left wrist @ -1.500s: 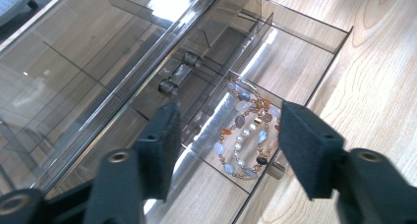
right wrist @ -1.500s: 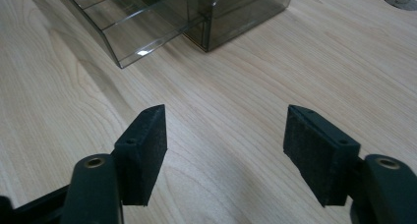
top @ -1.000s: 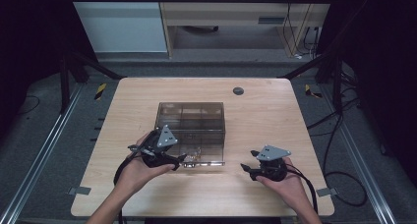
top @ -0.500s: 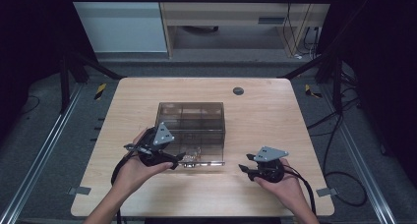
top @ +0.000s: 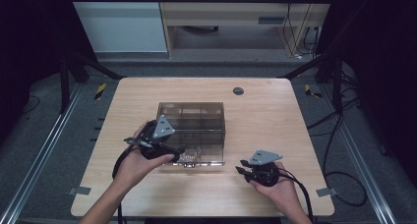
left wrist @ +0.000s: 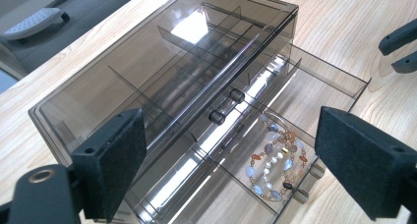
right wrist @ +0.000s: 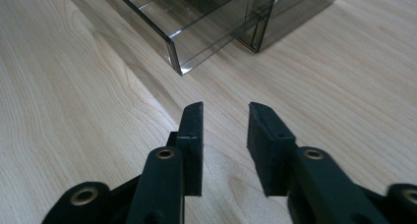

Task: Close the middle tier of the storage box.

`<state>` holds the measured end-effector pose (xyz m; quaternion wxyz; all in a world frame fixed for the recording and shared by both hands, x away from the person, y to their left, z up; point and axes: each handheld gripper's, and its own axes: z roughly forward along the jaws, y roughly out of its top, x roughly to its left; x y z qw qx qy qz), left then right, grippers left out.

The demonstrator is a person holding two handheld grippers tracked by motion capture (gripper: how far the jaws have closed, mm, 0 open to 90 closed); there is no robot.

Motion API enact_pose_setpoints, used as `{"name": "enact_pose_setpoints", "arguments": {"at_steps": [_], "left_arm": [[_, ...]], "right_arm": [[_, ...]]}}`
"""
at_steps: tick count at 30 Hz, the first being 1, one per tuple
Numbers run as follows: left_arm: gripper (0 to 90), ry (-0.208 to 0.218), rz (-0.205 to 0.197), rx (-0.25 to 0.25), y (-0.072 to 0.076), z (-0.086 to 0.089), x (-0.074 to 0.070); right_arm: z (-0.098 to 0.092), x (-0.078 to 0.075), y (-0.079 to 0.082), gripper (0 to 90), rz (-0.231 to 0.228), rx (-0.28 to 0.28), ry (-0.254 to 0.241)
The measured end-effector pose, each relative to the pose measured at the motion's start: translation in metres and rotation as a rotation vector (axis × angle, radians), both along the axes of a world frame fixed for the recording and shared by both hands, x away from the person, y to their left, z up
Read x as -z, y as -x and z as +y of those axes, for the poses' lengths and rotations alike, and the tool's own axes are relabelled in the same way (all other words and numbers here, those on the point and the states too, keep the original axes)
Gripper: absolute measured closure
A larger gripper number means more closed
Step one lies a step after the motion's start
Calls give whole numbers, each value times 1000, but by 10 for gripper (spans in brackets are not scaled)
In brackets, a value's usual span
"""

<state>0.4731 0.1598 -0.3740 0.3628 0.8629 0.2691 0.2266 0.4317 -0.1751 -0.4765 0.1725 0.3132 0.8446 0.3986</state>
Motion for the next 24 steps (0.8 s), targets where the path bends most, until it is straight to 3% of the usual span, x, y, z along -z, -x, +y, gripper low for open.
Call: {"name": "enact_pose_setpoints", "arguments": {"at_steps": [6,10,18,24], "left_arm": [[130,-9,-5,6,-8,-2,-4],[131,12,-10,-6,-12,-3,-7],[131,22,-13,-6,-24,-3,-10],[135,28,-6,-44,-35,3,-5]], "right_arm": [[8,-2,0,836,9,2,-13],[13,-1,0,894,26,3,-21],[21,-6,5,900,18,4,-38],[22,-7,12,900,14,-2,-43]]}}
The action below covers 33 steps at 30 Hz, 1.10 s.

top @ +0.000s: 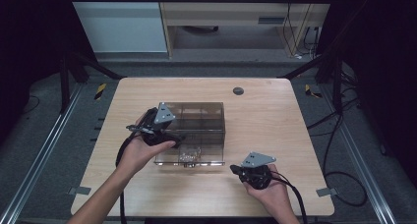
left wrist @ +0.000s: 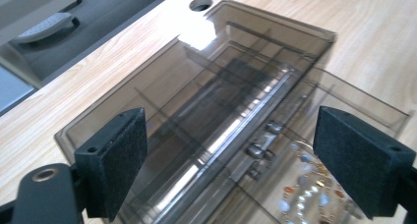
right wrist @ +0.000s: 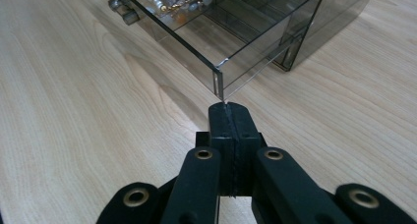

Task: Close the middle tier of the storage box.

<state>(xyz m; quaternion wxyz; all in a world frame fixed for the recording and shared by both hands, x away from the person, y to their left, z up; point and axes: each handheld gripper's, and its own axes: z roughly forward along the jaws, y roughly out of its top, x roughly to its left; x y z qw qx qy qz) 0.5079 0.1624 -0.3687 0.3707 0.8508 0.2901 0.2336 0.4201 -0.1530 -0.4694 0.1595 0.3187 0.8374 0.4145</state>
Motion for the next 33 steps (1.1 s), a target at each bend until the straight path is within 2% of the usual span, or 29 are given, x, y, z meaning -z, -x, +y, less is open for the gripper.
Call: {"name": "enact_pose_setpoints", "arguments": {"at_steps": [7,13,16,18,21,25,33], "left_arm": [[154,-4,-2,-50,-6,6,4],[205,33,-20,-76,-6,6,-2],[265,41,-29,-85,-6,5,-4],[336,45,-47,-98,-5,4,-5],[406,67,-55,-109,-5,2,-5],[491,77,-41,-98,-6,-3,-2],[644,59,-12,-92,-9,-8,9]], "right_arm": [[2,-3,12,900,-22,-8,-10],[2,-6,18,900,-31,-6,-22],[2,-5,19,900,-25,-3,-32],[4,-5,20,900,-26,-8,-38],[9,-4,20,900,-27,-14,-41],[18,-5,19,900,-28,-19,-56],[38,-4,17,900,-22,-60,-45]]}}
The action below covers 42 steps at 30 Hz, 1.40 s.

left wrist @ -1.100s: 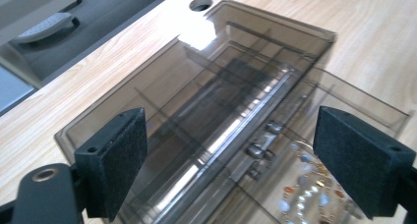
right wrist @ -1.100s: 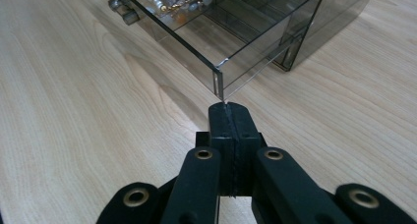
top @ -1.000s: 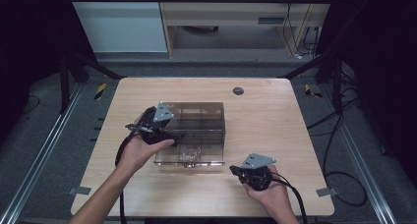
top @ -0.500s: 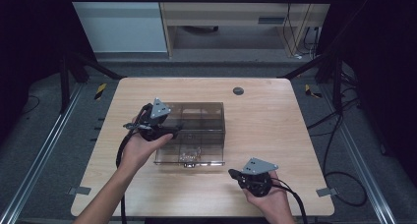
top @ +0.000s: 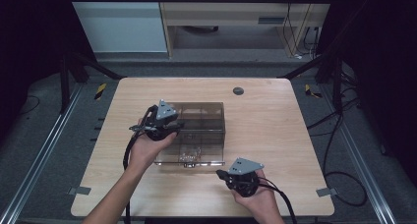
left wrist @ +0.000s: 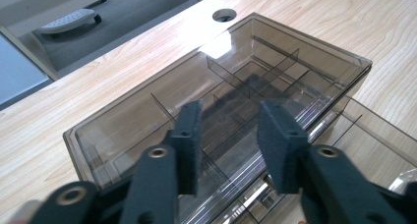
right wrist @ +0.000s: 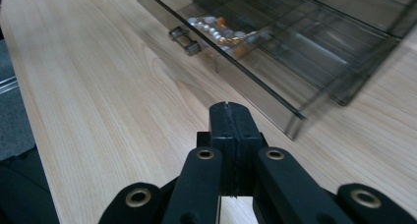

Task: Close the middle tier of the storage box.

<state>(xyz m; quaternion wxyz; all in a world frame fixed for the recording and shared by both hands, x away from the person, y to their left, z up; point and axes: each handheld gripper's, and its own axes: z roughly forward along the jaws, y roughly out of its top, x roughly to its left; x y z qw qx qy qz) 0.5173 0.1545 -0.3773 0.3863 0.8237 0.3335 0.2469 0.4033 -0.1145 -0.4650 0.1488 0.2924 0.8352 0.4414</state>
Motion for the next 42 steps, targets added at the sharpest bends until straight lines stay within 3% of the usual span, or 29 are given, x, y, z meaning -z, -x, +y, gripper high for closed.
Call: {"name": "enact_pose_setpoints", "arguments": {"at_steps": [6,18,42], "left_arm": [[785,10,22,-11,-5,-1,10],[893,6,32,-33,-9,5,20],[895,17,30,-49,-11,5,27]], "right_arm": [[16,4,-4,900,8,-5,-14],[32,9,-12,900,14,1,-28],[46,19,-21,900,-6,17,-15]]}}
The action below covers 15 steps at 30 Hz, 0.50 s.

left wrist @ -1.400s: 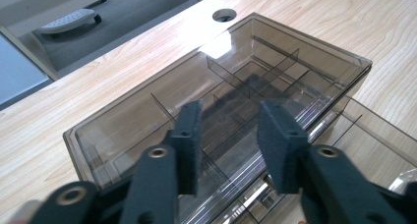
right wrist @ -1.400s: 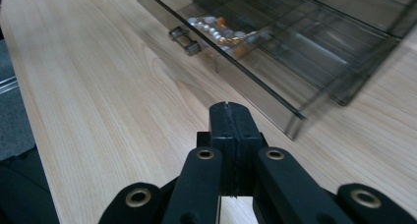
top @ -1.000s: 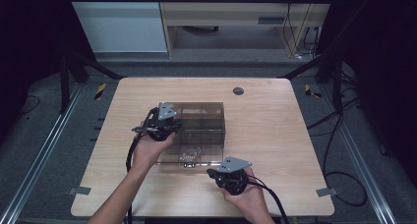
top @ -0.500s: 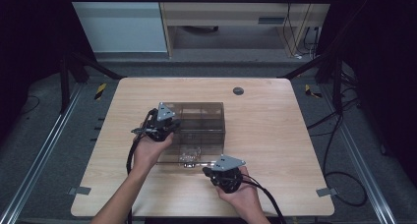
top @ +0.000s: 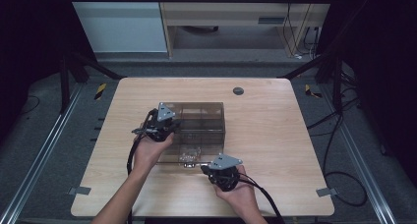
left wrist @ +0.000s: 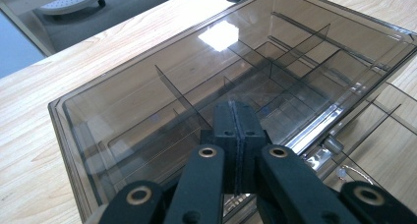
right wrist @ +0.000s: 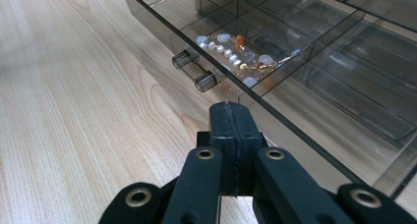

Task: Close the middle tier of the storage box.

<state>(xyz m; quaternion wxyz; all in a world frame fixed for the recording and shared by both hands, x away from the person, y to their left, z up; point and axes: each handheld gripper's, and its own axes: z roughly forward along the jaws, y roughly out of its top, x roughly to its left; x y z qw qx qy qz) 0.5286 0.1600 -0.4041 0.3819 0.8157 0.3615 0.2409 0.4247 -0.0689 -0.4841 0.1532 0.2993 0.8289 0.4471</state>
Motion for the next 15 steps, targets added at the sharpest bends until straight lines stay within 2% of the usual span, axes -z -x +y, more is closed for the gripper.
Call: {"name": "enact_pose_setpoints", "arguments": {"at_steps": [15], "left_arm": [[891,9,8,0,-1,-1,2]], "right_arm": [[5,5,-5,900,5,4,8]]}}
